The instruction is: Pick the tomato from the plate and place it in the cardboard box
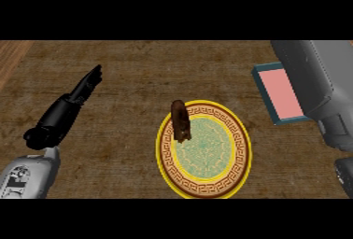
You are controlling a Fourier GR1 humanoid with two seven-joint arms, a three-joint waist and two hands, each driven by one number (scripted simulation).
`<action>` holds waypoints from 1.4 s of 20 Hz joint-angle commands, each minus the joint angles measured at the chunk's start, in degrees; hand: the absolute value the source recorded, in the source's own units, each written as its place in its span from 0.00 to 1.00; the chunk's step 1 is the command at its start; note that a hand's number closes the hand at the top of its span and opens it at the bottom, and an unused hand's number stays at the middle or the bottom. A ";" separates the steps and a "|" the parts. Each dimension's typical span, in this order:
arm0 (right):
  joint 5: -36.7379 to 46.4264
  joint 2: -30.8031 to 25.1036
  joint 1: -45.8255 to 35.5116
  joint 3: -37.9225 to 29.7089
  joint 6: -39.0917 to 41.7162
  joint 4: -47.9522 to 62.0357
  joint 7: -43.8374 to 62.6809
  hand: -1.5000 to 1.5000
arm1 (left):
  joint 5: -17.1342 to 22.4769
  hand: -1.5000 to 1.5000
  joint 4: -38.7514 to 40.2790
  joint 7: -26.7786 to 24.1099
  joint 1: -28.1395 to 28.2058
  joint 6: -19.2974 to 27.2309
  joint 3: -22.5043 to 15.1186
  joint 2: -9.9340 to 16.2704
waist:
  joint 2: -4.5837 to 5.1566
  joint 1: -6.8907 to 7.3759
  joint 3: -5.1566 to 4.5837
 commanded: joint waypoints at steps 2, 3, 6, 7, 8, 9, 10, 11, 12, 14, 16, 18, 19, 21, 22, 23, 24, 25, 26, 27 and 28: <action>0.82 -5.98 -1.82 -1.71 3.29 7.09 -1.40 1.00 | -1.40 0.50 -0.30 0.61 0.54 1.00 -1.04 -1.53 | 0.06 0.11 0.00; -2.31 -6.97 1.27 -2.79 5.68 5.41 -6.20 1.00 | -0.79 0.50 -1.18 1.53 0.02 1.66 0.05 -1.65 | -0.24 -0.62 0.03; -5.44 -8.61 3.13 -5.69 9.16 8.41 -7.86 1.00 | 0.60 0.50 -1.25 1.95 0.25 -0.38 1.28 0.02 | -0.22 -0.52 0.05; -7.63 -10.43 2.31 -7.23 14.68 9.78 -9.25 1.00 | 1.08 0.50 -1.31 2.17 -0.03 -0.92 1.48 0.37 | -0.27 -0.70 0.07; -8.67 -8.02 4.16 -7.67 14.12 9.29 -8.80 1.00 | -2.17 0.50 0.15 0.17 0.84 1.93 -0.48 -1.81 | -0.31 -1.19 0.04; -9.84 -9.03 3.69 -8.55 17.25 9.95 -9.33 1.00 | -0.27 0.50 -0.56 1.00 0.83 0.31 0.65 -0.86 | -0.39 -1.02 0.04; -10.61 -10.48 4.20 -8.59 20.09 8.55 -11.09 1.00 | -2.05 0.50 -1.39 1.08 2.43 1.57 -0.92 -1.99 | -0.65 -1.47 0.03; -10.77 -10.32 6.04 -9.06 18.28 9.71 -11.65 1.00 | -0.43 0.50 -2.34 2.22 0.41 -0.16 1.05 0.07 | -0.41 -0.95 0.04; -11.31 -11.43 6.31 -9.31 20.23 9.47 -12.47 1.00 | -0.49 0.50 -1.83 -0.48 3.39 0.19 0.49 -1.19 | -0.43 -0.95 0.02; -12.22 -12.52 5.51 -9.84 23.93 11.89 -14.85 1.00 | -1.20 0.50 -0.18 -0.31 0.92 0.15 0.90 -0.66 | -0.16 -0.77 0.02; -12.63 -13.19 6.35 -9.90 27.95 12.65 -13.62 1.00 | -0.38 0.50 -1.17 0.42 1.61 -0.68 1.23 -0.36 | -0.32 -0.84 0.02; -14.03 -13.85 7.06 -10.81 31.43 12.26 -12.49 1.00 | -1.87 0.50 2.33 -1.47 0.18 0.22 1.04 -1.02 | -0.44 -1.71 -0.01; -15.30 -14.19 10.18 -12.09 28.91 13.20 -16.68 0.00 | -2.08 0.50 -0.48 -2.67 3.70 -0.06 0.49 -0.86 | -0.28 -0.85 0.04; -16.94 -14.25 10.84 -12.17 32.02 11.07 -21.24 0.00 | -0.24 0.50 -2.02 0.93 1.52 -1.37 2.21 0.30 | -0.50 -1.15 0.04; -17.91 -11.40 9.76 -11.87 33.48 7.79 -19.02 0.00 | -1.68 0.50 -1.78 -0.28 3.22 -0.13 0.79 -1.25 | -0.76 -1.58 0.00; -18.43 -12.94 10.44 -12.35 32.69 8.40 -23.70 0.00 | -1.39 0.50 3.31 -3.90 0.38 -0.58 2.38 -0.63 | -0.38 -1.52 0.00; -19.31 -14.55 14.07 -12.67 32.39 6.93 -28.77 0.00 | -1.21 0.50 -0.45 -0.10 0.85 -0.81 2.10 -0.13 | -0.61 -1.75 0.04; -19.80 -11.88 12.89 -13.10 29.21 5.76 -27.00 0.00 | -1.54 0.50 2.49 0.32 -0.76 0.33 1.39 -2.31 | -0.44 -1.60 0.03; -20.04 -12.93 11.77 -14.09 25.98 6.03 -28.91 0.00 | -0.46 0.50 -2.72 2.06 1.72 -0.89 0.99 -1.63 | -0.34 -0.45 0.08; -21.99 -13.02 13.09 -15.73 23.32 2.26 -31.31 0.00 | -1.22 0.50 -1.80 1.05 1.96 -0.43 1.26 -1.16 | -0.82 -1.72 0.08; -22.69 -11.58 12.40 -16.70 18.92 0.63 -31.96 0.00 | -1.06 0.50 1.23 -0.74 1.31 -0.41 2.38 -0.77 | -0.55 -1.85 0.07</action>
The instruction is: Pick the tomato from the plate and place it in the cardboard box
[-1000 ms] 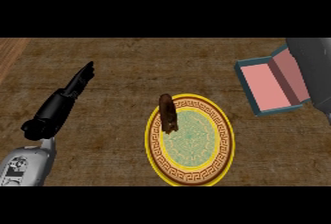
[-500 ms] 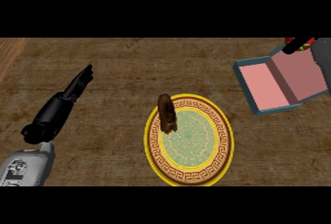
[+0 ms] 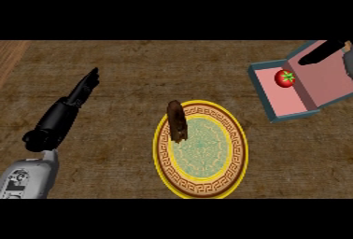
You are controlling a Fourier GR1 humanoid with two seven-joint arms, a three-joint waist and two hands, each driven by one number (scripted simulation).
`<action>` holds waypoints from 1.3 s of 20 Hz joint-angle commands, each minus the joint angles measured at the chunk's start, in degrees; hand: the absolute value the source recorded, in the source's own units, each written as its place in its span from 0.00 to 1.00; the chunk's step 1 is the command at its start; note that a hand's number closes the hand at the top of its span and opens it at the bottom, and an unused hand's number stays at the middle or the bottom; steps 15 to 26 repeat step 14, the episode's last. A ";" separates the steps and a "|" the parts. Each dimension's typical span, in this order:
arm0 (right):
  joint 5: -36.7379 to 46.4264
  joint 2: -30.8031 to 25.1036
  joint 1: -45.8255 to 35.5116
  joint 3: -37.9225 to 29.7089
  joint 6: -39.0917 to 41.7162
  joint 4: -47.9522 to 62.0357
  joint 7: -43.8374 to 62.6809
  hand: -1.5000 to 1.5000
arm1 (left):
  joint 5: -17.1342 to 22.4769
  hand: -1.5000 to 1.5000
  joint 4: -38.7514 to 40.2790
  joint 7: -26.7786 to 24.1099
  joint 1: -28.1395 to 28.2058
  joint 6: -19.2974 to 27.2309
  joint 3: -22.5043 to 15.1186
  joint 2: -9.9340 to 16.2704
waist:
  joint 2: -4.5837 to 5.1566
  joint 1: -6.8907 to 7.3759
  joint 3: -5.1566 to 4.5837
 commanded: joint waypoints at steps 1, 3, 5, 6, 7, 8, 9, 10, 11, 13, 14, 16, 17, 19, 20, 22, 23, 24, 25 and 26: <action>-5.84 1.50 1.08 -5.75 -10.62 -6.76 -7.17 0.00 | 0.83 0.50 0.36 0.22 -0.82 -0.64 1.15 0.78 | -0.31 -0.95 0.09; -12.71 1.92 -0.57 -13.42 -15.81 -8.77 -8.41 0.00 | 0.42 0.50 -0.43 0.04 0.37 -0.33 0.66 0.49 | -0.38 -0.59 0.31; -17.08 0.51 0.14 -18.93 -19.37 -10.43 -9.07 0.00 | 0.38 0.50 -0.37 -1.04 1.53 -0.41 1.34 1.16 | -0.37 -0.85 0.24; -18.60 2.18 -0.13 -20.42 -21.09 -10.78 -8.24 0.00 | 0.19 0.50 -0.51 -0.56 1.57 0.19 1.07 0.44 | -0.24 -0.34 0.14; -20.49 3.14 2.54 -22.58 -23.99 -11.58 -11.31 0.00 | 1.49 0.50 -0.26 -0.23 0.65 -1.48 2.11 1.87 | -0.04 -0.57 0.19; -21.68 2.28 3.02 -23.92 -24.23 -11.39 -12.18 0.00 | 1.26 0.50 -1.87 1.70 0.35 -0.69 0.52 -0.06 | 0.05 -0.11 0.16; -22.55 1.05 3.61 -24.94 -24.15 -10.99 -12.58 0.00 | -0.20 0.50 -1.62 -0.54 2.12 -0.46 -0.19 0.07 | 0.18 0.24 0.06; -23.19 2.79 4.47 -25.24 -25.94 -12.63 -12.19 0.00 | -0.44 0.50 1.67 -2.40 0.71 -0.16 1.02 0.47 | 0.13 -0.48 -0.02; -24.71 1.91 7.05 -25.62 -23.66 -14.37 -13.41 0.00 | -0.65 0.50 -0.61 -2.68 3.25 -0.01 0.72 0.31 | -0.12 -0.35 -0.03; -26.97 2.13 10.19 -27.21 -24.64 -16.30 -16.70 0.00 | -0.24 0.50 -0.40 1.18 -0.31 -0.12 0.48 -0.35 | -0.05 -0.52 -0.01; -27.35 -0.44 11.38 -28.07 -24.45 -15.61 -17.83 0.00 | -0.67 0.50 -0.44 -0.94 1.14 0.50 -0.15 -1.43 | 0.07 -0.23 -0.02; -27.35 -0.44 11.38 -28.07 -24.45 -15.61 -17.83 0.00 | -0.67 0.50 -0.44 -0.94 1.14 0.50 -0.15 -1.43 | 0.07 -0.23 -0.02; -27.35 -0.44 11.38 -28.07 -24.45 -15.61 -17.83 0.00 | -0.67 0.50 -0.44 -0.94 1.14 0.50 -0.15 -1.43 | 0.07 -0.23 -0.02; -27.35 -0.44 11.38 -28.07 -24.45 -15.61 -17.83 0.00 | -0.67 0.50 -0.44 -0.94 1.14 0.50 -0.15 -1.43 | 0.07 -0.23 -0.02; -27.35 -0.44 11.38 -28.07 -24.45 -15.61 -17.83 0.00 | -0.67 0.50 -0.44 -0.94 1.14 0.50 -0.15 -1.43 | 0.07 -0.23 -0.02; -27.35 -0.44 11.38 -28.07 -24.45 -15.61 -17.83 0.00 | -0.67 0.50 -0.44 -0.94 1.14 0.50 -0.15 -1.43 | 0.07 -0.23 -0.02; -27.35 -0.44 11.38 -28.07 -24.45 -15.61 -17.83 0.00 | -0.67 0.50 -0.44 -0.94 1.14 0.50 -0.15 -1.43 | 0.07 -0.23 -0.02; -27.35 -0.44 11.38 -28.07 -24.45 -15.61 -17.83 0.00 | -0.67 0.50 -0.44 -0.94 1.14 0.50 -0.15 -1.43 | 0.07 -0.23 -0.02; -27.35 -0.44 11.38 -28.07 -24.45 -15.61 -17.83 0.00 | -0.67 0.50 -0.44 -0.94 1.14 0.50 -0.15 -1.43 | 0.07 -0.23 -0.02; -27.35 -0.44 11.38 -28.07 -24.45 -15.61 -17.83 0.00 | -0.67 0.50 -0.44 -0.94 1.14 0.50 -0.15 -1.43 | 0.07 -0.23 -0.02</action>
